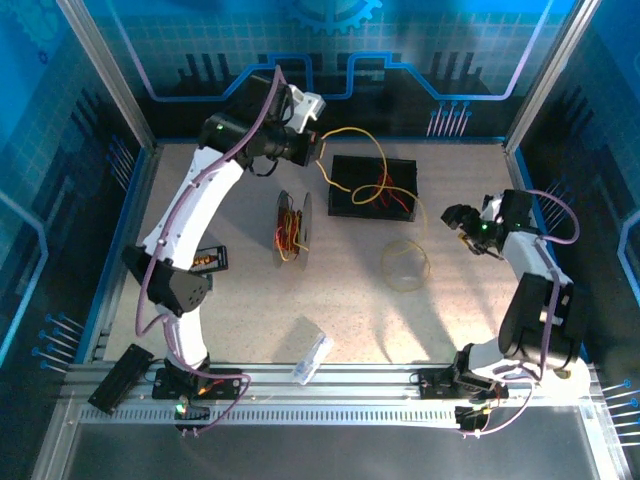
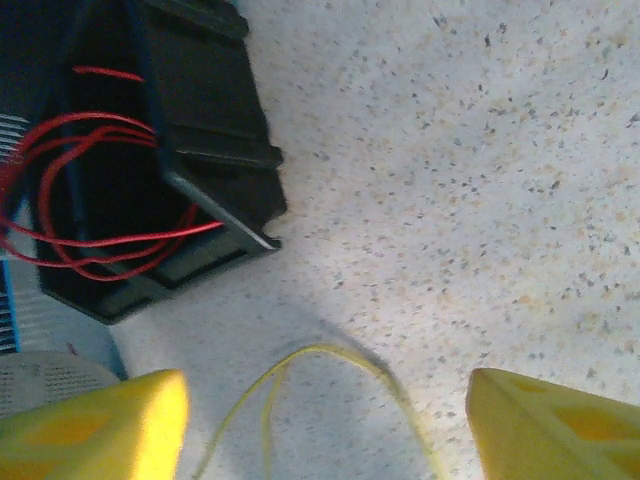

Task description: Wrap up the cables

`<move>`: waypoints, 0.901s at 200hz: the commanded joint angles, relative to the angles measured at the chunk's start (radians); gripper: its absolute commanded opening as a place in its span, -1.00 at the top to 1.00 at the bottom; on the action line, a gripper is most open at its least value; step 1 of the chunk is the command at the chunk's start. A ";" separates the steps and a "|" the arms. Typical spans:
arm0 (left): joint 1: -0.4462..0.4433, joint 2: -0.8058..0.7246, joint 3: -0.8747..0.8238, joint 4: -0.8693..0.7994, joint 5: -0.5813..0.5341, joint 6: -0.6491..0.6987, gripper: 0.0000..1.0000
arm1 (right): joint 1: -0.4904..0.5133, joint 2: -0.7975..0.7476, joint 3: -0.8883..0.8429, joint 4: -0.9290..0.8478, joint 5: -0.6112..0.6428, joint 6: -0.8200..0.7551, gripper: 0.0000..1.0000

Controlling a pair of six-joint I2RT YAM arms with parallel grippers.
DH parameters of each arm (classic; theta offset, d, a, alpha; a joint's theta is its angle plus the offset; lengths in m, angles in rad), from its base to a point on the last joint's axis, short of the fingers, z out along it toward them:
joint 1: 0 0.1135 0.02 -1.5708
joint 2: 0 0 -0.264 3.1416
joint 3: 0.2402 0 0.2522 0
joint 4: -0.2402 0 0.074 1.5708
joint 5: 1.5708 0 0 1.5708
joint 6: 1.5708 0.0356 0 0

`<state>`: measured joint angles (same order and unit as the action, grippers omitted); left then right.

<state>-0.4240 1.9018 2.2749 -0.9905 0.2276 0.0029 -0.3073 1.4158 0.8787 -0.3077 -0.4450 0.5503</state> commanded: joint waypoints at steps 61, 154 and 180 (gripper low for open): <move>-0.054 0.069 0.150 -0.108 -0.073 0.018 1.00 | 0.238 -0.281 0.215 -0.015 -0.086 -0.143 -0.76; -0.122 -0.004 0.048 -0.119 -0.122 0.094 1.00 | 0.542 -0.010 0.663 -0.284 0.088 -0.624 -0.57; -0.136 -0.007 0.043 -0.117 -0.120 0.100 1.00 | 0.557 0.072 0.739 -0.347 0.153 -0.647 -0.52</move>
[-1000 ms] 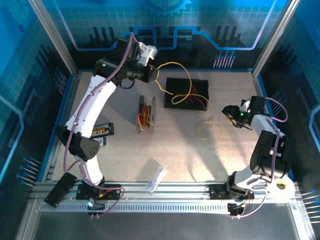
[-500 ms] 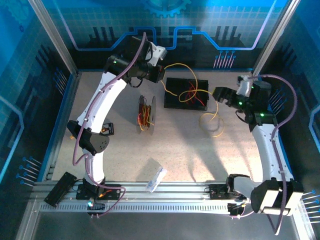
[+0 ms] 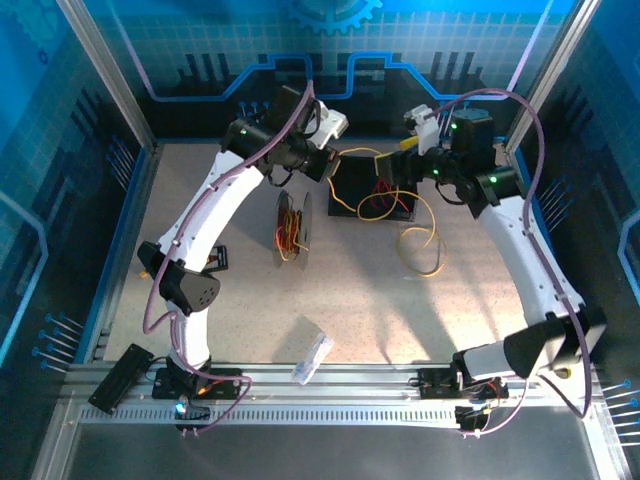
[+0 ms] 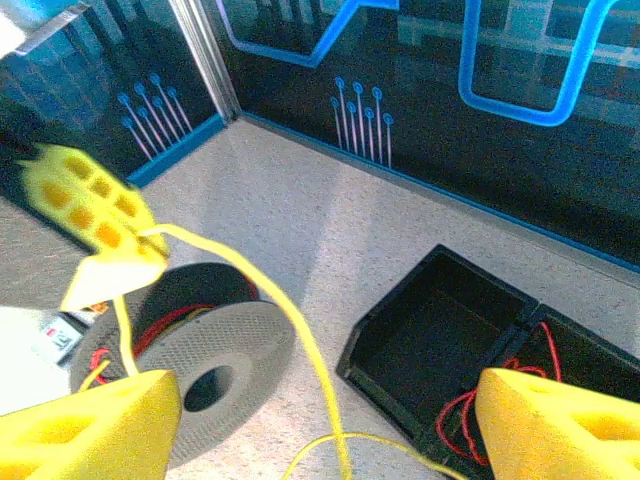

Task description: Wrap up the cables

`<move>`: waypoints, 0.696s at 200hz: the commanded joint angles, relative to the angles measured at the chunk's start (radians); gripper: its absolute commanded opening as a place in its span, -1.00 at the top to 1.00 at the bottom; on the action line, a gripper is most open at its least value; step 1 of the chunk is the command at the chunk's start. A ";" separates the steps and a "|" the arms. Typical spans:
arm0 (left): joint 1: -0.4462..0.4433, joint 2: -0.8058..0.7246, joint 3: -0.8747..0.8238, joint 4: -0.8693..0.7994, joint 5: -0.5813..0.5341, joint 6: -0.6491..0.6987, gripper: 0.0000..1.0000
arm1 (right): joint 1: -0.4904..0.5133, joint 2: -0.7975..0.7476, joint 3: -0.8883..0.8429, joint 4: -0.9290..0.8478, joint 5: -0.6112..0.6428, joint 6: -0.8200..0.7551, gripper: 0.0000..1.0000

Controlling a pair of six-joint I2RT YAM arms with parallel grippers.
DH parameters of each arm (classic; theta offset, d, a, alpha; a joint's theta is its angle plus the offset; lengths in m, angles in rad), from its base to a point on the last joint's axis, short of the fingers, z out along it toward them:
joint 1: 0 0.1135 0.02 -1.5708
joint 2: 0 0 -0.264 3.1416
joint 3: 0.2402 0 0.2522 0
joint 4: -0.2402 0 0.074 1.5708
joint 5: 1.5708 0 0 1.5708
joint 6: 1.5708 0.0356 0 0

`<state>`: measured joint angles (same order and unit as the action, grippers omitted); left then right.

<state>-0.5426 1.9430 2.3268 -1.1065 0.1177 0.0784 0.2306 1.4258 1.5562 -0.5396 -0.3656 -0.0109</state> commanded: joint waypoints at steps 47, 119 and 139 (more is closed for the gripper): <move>-0.026 -0.068 -0.048 0.026 -0.009 0.016 1.00 | 0.023 0.087 0.074 -0.119 0.025 -0.097 0.35; -0.024 -0.314 -0.420 0.379 -0.007 -0.250 -0.99 | -0.002 0.031 -0.015 0.075 0.079 0.051 1.00; -0.025 -0.417 -0.600 0.535 0.010 -0.410 -0.99 | -0.005 0.012 -0.043 0.125 0.077 0.122 1.00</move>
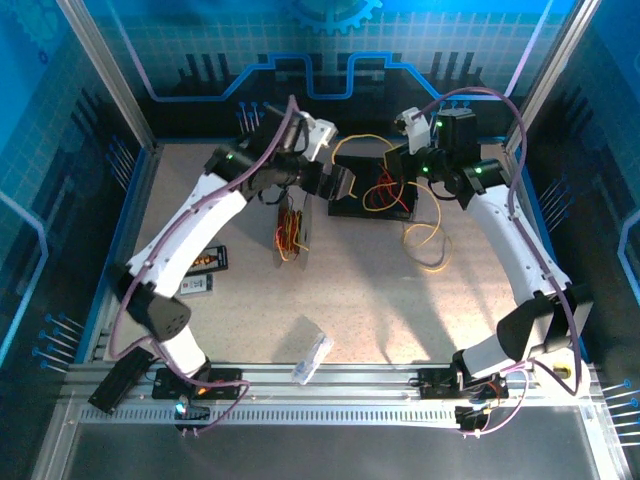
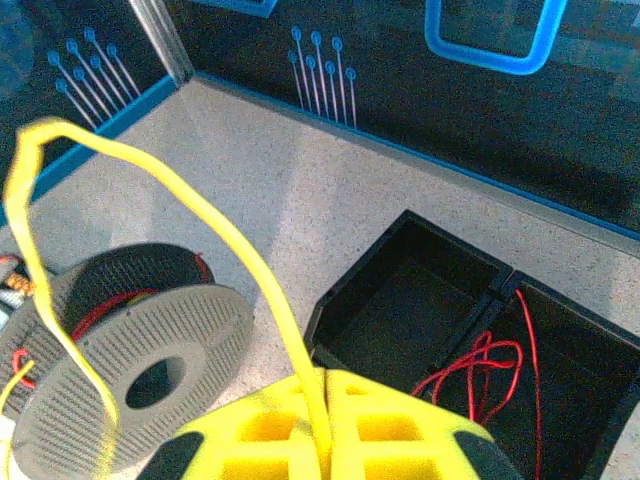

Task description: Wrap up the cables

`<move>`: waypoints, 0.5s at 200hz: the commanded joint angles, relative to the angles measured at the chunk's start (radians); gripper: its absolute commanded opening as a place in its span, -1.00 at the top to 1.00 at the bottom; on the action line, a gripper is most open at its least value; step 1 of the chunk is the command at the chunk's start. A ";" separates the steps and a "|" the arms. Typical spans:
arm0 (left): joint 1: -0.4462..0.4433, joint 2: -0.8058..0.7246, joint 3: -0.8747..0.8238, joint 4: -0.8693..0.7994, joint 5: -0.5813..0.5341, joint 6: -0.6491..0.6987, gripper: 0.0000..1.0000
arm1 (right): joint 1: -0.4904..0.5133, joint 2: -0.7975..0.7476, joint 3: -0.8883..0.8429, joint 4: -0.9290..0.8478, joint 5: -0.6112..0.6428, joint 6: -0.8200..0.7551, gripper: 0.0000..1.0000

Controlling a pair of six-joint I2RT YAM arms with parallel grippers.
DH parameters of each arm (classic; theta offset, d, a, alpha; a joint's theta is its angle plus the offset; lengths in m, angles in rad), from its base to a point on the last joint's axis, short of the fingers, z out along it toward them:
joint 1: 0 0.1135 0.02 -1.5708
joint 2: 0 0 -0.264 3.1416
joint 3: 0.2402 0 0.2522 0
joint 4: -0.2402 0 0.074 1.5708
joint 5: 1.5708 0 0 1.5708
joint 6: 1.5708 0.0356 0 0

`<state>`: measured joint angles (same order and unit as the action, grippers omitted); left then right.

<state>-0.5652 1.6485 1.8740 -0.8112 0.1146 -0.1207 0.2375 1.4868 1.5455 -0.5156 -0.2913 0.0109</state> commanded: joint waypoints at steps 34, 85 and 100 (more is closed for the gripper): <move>-0.005 -0.203 -0.409 0.530 0.071 -0.452 -0.97 | -0.014 -0.062 -0.073 0.158 -0.064 0.206 1.00; -0.002 -0.161 -0.504 0.730 0.076 -0.581 -0.65 | -0.020 -0.094 -0.126 0.194 -0.130 0.288 1.00; -0.001 -0.135 -0.489 0.742 0.086 -0.595 -0.47 | -0.023 -0.105 -0.136 0.194 -0.142 0.299 1.00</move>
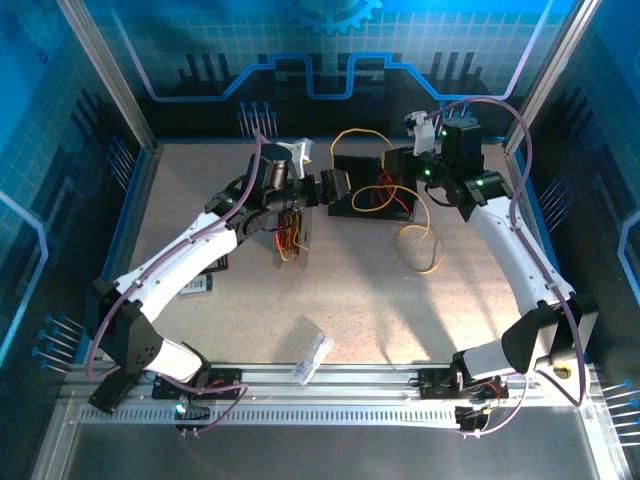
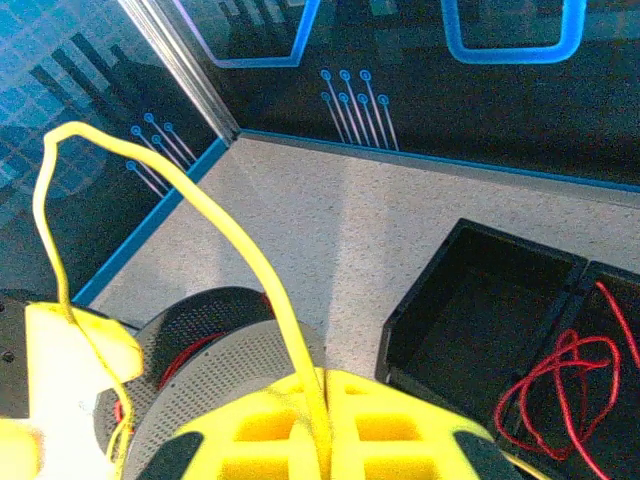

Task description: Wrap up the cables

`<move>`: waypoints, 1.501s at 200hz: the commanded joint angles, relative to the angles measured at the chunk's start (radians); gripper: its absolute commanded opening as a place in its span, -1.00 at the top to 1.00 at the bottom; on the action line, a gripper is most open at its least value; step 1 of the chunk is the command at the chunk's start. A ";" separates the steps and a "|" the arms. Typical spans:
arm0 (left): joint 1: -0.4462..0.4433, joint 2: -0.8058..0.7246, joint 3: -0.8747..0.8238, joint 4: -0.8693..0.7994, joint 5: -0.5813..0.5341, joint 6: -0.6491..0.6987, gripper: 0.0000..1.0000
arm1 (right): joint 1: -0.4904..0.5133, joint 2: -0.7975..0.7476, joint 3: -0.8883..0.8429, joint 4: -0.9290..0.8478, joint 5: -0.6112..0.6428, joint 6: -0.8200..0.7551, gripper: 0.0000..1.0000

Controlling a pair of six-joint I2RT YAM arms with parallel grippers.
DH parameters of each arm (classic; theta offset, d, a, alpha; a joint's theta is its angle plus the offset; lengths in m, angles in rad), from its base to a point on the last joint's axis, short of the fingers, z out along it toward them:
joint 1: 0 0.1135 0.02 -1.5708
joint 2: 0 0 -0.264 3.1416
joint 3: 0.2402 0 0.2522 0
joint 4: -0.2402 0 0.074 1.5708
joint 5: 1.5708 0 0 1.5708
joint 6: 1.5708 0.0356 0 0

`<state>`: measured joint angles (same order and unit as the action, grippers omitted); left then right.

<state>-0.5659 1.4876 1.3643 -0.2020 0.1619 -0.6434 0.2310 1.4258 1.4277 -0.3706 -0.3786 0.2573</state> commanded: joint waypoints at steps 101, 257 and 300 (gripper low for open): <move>0.008 0.052 0.109 -0.105 -0.036 0.100 1.00 | -0.064 -0.060 -0.023 -0.053 -0.067 0.045 1.00; -0.002 -0.001 0.304 -0.570 -0.213 0.656 -0.91 | -0.093 0.007 0.060 -0.161 -0.116 0.007 1.00; 0.042 -0.166 0.161 -0.535 -0.186 0.483 -0.99 | -0.076 0.038 -0.002 -0.053 -0.155 0.149 1.00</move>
<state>-0.5507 1.3933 1.5883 -0.7666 -0.0643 -0.0368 0.1474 1.4338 1.4425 -0.4980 -0.4892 0.3031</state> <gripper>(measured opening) 0.995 0.070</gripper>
